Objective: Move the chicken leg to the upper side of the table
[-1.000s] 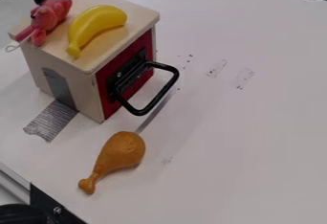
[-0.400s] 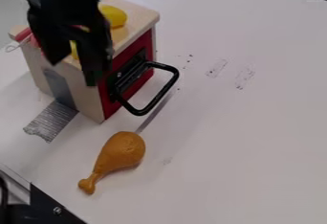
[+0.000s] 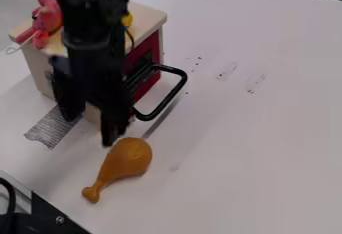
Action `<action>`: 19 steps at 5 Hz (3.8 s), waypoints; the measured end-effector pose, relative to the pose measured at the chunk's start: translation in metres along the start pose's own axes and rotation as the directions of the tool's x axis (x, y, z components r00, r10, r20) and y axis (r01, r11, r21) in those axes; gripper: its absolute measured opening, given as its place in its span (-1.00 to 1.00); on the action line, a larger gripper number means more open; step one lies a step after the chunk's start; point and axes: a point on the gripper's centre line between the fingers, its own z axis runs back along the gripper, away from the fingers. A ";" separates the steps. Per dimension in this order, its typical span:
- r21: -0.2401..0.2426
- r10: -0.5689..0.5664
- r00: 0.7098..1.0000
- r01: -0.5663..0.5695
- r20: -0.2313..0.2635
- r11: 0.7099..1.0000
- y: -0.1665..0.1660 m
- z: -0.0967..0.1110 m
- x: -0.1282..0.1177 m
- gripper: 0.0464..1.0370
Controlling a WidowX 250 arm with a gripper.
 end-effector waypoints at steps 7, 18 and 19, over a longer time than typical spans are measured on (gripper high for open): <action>0.027 0.010 0.998 -0.008 -0.060 1.000 -0.003 -0.069 -0.032 -0.37; -0.097 0.024 0.996 -0.015 0.090 0.995 0.000 -0.029 0.239 -0.31; -0.077 0.038 0.994 -0.031 0.101 0.997 0.001 -0.023 0.238 0.36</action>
